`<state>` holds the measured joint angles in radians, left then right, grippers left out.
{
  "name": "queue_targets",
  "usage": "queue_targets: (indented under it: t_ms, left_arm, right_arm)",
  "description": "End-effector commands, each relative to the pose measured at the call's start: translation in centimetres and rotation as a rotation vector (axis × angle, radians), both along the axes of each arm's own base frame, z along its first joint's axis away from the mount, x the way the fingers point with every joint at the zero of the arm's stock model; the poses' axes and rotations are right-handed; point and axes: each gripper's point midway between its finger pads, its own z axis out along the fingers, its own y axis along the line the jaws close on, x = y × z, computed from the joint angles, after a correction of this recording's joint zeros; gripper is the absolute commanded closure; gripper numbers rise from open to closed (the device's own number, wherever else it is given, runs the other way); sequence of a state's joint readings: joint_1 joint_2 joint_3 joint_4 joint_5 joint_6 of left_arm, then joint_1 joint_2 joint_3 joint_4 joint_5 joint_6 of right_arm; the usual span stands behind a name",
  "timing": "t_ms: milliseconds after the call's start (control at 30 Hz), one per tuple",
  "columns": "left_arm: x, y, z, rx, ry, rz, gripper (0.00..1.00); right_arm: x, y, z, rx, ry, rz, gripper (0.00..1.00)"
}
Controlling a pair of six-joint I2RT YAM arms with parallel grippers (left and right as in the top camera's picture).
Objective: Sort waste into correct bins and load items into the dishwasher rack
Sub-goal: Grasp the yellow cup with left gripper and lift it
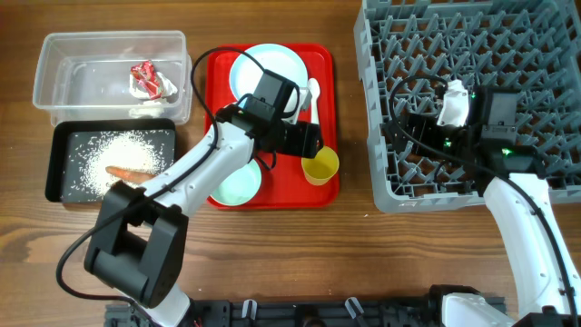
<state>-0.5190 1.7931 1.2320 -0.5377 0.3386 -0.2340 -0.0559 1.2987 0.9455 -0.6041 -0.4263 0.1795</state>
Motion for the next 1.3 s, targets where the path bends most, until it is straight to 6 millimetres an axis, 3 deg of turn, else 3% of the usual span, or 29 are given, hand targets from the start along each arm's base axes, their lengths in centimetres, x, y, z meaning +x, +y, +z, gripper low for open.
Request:
queue_targets:
  t_ms: [0, 133, 333, 500, 667, 800, 867, 1033, 1267]
  left_arm:
    - [-0.5, 0.0, -0.6, 0.034, -0.006, -0.070, 0.28]
    - [-1.0, 0.4, -1.6, 0.061, 0.030, -0.072, 0.38]
    - [-1.4, 0.2, -2.6, 0.073, 0.053, -0.078, 0.80]
    - [-1.4, 0.2, -2.6, 0.073, 0.053, -0.078, 0.96]
    - [-1.3, 0.0, -2.2, 0.047, 0.056, -0.075, 0.96]
    - [-1.0, -1.2, 1.2, -0.164, 0.082, -0.091, 0.96]
    - [-0.6, -1.4, 3.9, -0.313, 0.084, -0.118, 0.96]
    - [-0.4, -0.1, 10.9, -0.715, 0.117, -0.231, 0.96]
    - [-1.2, 2.5, 15.0, -0.953, 0.171, -0.311, 0.96]
  right_arm:
    - [0.5, 0.1, 0.7, 0.012, -0.017, 0.001, 0.00]
    - [0.5, 0.1, 0.7, 0.012, -0.018, 0.001, 0.00]
    - [0.5, 0.1, 0.7, 0.013, -0.017, 0.001, 0.00]
    - [0.5, 0.1, 0.7, 0.013, -0.017, 0.001, 0.00]
    - [0.5, 0.2, 0.8, 0.019, -0.016, 0.002, 0.00]
    - [0.6, 0.4, 0.9, 0.075, 0.009, -0.051, 0.00]
    - [0.7, 1.5, 1.8, 0.134, -0.015, -0.004, 0.00]
    - [0.8, 5.6, 6.1, 0.350, -0.155, 0.217, 0.00]
    - [0.2, 8.4, 10.8, 0.485, -0.331, 0.440, 0.00]
